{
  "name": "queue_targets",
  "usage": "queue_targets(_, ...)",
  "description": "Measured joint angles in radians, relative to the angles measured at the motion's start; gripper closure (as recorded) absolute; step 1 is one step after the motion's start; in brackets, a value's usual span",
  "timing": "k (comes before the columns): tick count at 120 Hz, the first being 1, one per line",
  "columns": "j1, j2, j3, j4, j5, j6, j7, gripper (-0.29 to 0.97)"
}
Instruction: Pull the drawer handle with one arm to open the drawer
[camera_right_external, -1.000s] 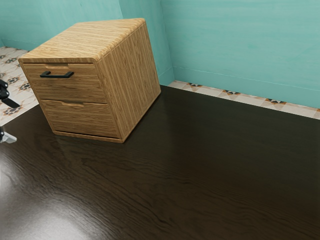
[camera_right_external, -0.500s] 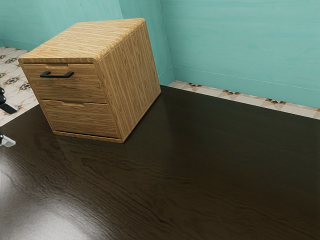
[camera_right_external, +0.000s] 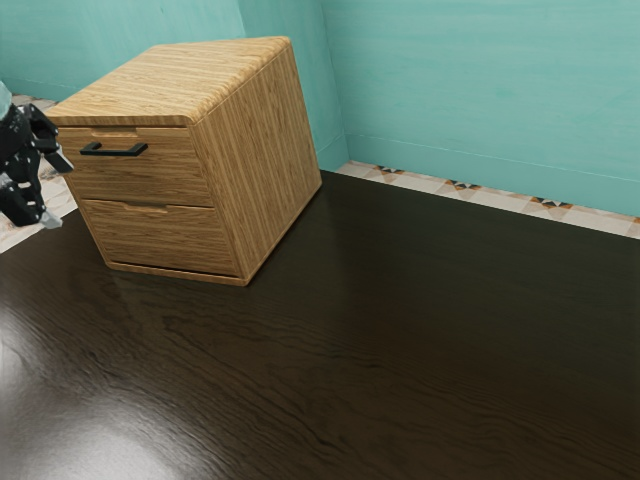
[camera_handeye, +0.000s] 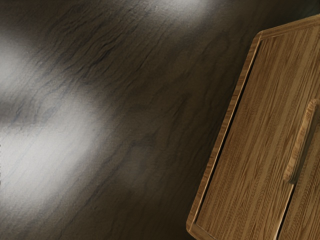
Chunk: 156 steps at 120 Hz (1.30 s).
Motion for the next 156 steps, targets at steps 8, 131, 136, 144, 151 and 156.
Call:
queue_targets(8,0.001,0.042,0.0,0.032,0.001,0.001,0.017,0.0)
queue_targets(131,0.05,0.416,0.006,0.419,0.007,0.033,0.168,0.0)
queue_targets(136,0.048,0.434,0.005,0.439,0.007,0.033,0.171,0.0)
queue_targets(144,0.043,0.448,0.006,0.453,0.007,0.034,0.175,0.0)
queue_targets(151,0.042,0.453,0.007,0.456,0.008,0.034,0.178,0.0)
queue_targets(156,0.035,0.454,0.018,0.456,0.007,0.034,0.18,0.0)
